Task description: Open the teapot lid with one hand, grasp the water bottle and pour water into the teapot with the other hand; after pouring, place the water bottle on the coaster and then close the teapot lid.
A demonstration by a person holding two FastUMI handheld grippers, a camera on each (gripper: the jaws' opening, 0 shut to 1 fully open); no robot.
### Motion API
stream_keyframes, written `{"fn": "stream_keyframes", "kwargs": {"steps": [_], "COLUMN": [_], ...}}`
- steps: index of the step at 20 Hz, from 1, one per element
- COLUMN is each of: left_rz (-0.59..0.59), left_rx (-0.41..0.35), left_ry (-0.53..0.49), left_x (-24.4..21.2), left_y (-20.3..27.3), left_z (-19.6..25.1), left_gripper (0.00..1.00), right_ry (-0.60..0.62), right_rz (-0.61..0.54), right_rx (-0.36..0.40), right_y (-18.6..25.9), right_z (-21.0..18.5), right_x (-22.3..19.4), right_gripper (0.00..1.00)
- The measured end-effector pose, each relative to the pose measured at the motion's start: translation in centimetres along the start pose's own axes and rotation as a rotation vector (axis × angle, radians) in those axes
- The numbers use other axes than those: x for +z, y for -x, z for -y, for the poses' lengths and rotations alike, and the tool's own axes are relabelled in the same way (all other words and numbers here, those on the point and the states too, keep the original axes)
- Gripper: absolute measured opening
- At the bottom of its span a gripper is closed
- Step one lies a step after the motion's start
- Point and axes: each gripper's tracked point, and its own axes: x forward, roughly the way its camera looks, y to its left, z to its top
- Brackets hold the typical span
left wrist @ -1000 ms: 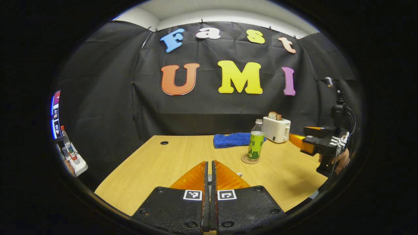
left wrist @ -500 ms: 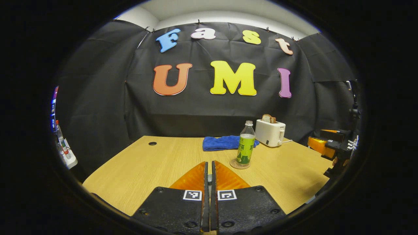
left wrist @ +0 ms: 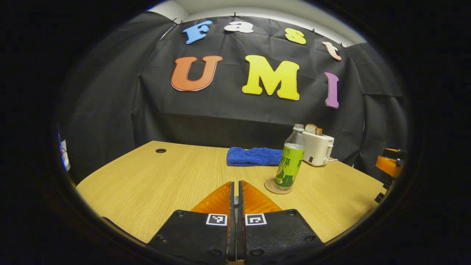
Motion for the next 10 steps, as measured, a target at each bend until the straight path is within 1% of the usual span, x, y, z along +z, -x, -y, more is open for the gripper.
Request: {"fn": "stream_keyframes", "kwargs": {"steps": [2,3,5,10], "left_rz": [-0.043,-0.038,-0.044,-0.061], "left_rx": [0.032,0.022,0.025,0.027], "left_ry": [0.01,0.02,0.016,0.026], "left_x": [-1.6,-1.7,-1.7,-2.6], "left_y": [-0.9,-0.7,-1.2,-1.2], "left_z": [-0.9,-0.6,-0.4,-0.3], "left_gripper": [0.04,0.04,0.05,0.06], "right_ry": [-0.017,-0.022,-0.036,-0.043], "right_rz": [0.005,0.007,0.011,-0.008], "right_rx": [0.006,0.007,-0.003,-0.014], "right_y": [0.1,0.1,0.1,-0.4], "right_z": [0.6,0.7,1.6,2.0], "right_x": [0.1,0.0,0.2,-0.4], "right_gripper": [0.97,0.95,0.95,0.95]}}
